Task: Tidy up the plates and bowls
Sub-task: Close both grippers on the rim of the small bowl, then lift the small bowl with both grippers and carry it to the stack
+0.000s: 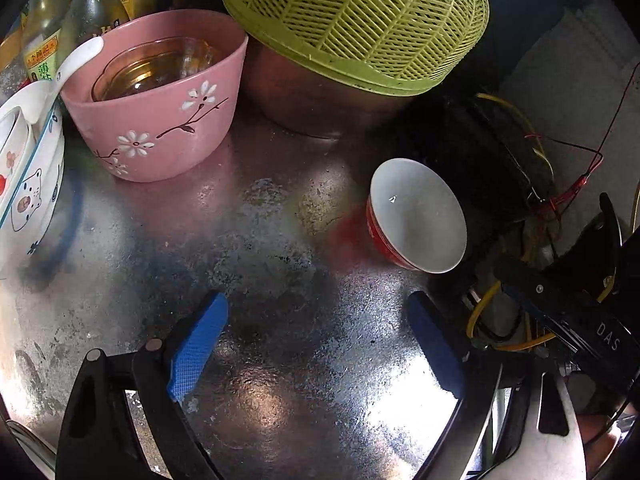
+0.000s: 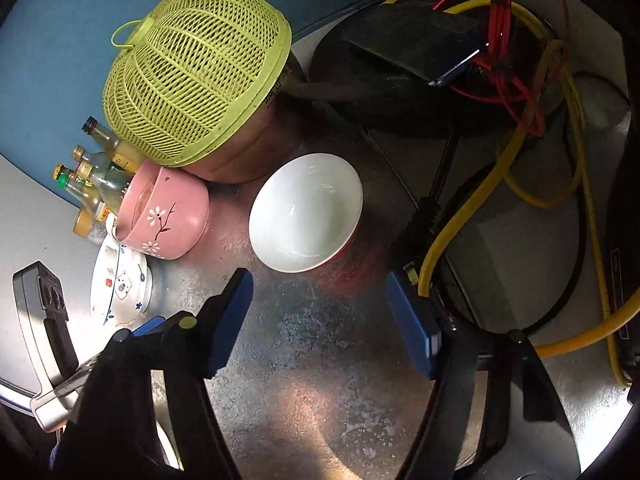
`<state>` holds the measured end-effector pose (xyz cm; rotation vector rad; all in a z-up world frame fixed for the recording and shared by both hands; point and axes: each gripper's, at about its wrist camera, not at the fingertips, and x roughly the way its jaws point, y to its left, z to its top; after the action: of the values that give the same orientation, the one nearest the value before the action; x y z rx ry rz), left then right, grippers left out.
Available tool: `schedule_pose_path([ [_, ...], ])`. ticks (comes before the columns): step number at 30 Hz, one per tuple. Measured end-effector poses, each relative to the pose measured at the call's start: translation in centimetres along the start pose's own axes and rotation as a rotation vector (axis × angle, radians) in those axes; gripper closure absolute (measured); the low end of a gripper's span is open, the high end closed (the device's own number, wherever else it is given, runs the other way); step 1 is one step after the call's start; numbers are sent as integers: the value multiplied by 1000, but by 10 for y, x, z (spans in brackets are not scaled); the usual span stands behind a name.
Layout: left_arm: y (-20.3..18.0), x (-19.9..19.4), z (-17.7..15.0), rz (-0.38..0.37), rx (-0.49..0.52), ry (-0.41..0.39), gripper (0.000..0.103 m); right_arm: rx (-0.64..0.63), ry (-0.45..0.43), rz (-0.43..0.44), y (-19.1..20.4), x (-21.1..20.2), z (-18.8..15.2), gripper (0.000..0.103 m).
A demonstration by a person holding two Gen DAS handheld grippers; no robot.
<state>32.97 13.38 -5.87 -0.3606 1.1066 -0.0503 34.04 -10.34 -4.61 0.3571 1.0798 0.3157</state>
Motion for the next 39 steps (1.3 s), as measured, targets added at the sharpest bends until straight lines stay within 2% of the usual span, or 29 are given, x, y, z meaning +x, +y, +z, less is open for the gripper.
schedule_pose_path([
  [4,-8,21,16,-38,1,-8,23,18,-8,-35,-5,19,15,53],
  [5,-10,25,19,-51,4,-11,29,19,-11,-39,-5,23,17,56],
  [6,-12,30,22,-60,6,-12,44,19,-12,-45,-6,27,20,57],
  [8,-18,40,29,-67,13,-8,55,17,-12,-57,-7,35,24,60],
  [12,-26,55,37,-95,14,-19,63,14,-7,-87,-8,49,31,63],
  [16,-33,67,43,-126,12,-14,66,12,-5,-96,-11,59,35,64],
  [19,-36,77,47,-136,11,-3,77,0,-8,-113,-10,63,34,66],
  [21,-36,82,50,-145,6,3,85,-7,-6,-121,-11,66,35,74],
  [23,-36,88,52,-144,4,1,88,-3,-4,-115,-13,68,34,84],
  [27,-34,92,54,-152,-6,1,95,-12,-18,-119,-13,70,30,87],
  [29,-32,88,53,-141,2,-5,95,-5,-16,-111,-12,70,27,93],
  [39,-22,52,25,-128,1,-32,95,-21,-23,-68,2,55,2,93],
])
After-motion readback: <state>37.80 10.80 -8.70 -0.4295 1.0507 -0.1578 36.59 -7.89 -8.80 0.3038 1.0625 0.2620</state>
